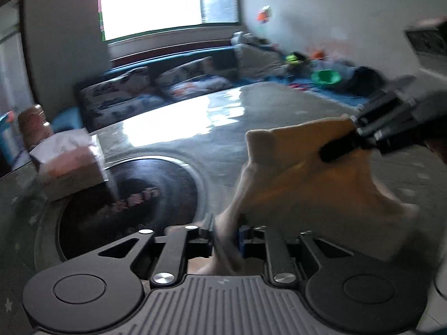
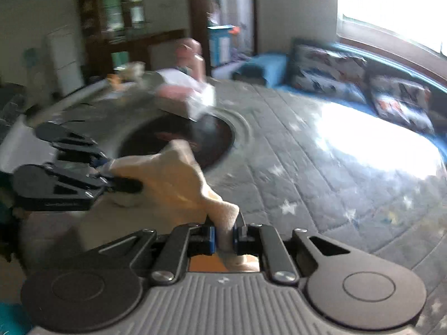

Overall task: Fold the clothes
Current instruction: 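Fold the lifted hem end over toward the collar with both grippers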

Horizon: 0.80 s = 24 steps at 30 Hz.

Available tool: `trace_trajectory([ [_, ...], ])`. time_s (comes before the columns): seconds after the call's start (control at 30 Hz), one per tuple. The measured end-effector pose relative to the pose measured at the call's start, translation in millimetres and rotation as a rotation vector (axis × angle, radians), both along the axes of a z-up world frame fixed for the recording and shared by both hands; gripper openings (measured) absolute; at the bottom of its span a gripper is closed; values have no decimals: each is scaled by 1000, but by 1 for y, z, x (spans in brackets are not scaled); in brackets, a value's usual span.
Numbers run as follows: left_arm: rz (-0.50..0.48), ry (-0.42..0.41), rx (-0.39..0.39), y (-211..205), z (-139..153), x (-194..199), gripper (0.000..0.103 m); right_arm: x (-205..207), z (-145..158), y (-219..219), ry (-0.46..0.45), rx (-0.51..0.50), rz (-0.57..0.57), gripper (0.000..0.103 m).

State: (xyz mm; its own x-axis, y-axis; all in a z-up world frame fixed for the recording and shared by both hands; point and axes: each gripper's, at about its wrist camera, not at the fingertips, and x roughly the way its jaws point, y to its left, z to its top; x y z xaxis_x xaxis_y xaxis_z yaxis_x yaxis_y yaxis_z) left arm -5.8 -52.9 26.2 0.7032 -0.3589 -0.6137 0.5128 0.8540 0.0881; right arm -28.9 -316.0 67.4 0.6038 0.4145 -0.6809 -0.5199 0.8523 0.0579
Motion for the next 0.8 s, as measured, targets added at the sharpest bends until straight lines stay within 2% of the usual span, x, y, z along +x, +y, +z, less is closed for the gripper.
trace_trajectory([
  [0.03, 27, 1, 2, -1, -6, 5, 24, 7, -13, 1, 4, -1, -34, 15],
  [0.1, 70, 17, -2, 0, -14, 13, 27, 17, -36, 3, 17, 6, -91, 15],
  [0.17, 96, 21, -8, 4, -16, 16, 41, 19, -50, 4, -1, 2, -129, 24],
  [0.23, 118, 0, -5, 10, -15, 12, 47, 14, -47, 2, -28, -5, -139, 28],
  [0.37, 186, 2, -47, 28, -10, 5, 55, 4, -29, -3, -86, -31, -189, 29],
  [0.47, 229, 17, -90, 39, -4, -5, 57, -6, -15, 2, -99, 8, -167, 29],
  [0.57, 220, 38, -141, 45, -3, -18, 59, -4, -15, 18, -80, 37, -117, 29],
  [0.67, 229, 51, -151, 46, -5, -31, 57, 3, -22, 39, -56, 36, -83, 29],
  [0.7, 233, 51, -154, 47, -5, -35, 56, 6, -25, 47, -50, 31, -75, 29],
  [0.77, 235, 57, -168, 50, -6, -44, 43, 12, -31, 58, -23, 44, -54, 28],
  [0.8, 228, 63, -175, 51, -7, -47, 42, 15, -35, 64, -9, 35, -42, 27],
])
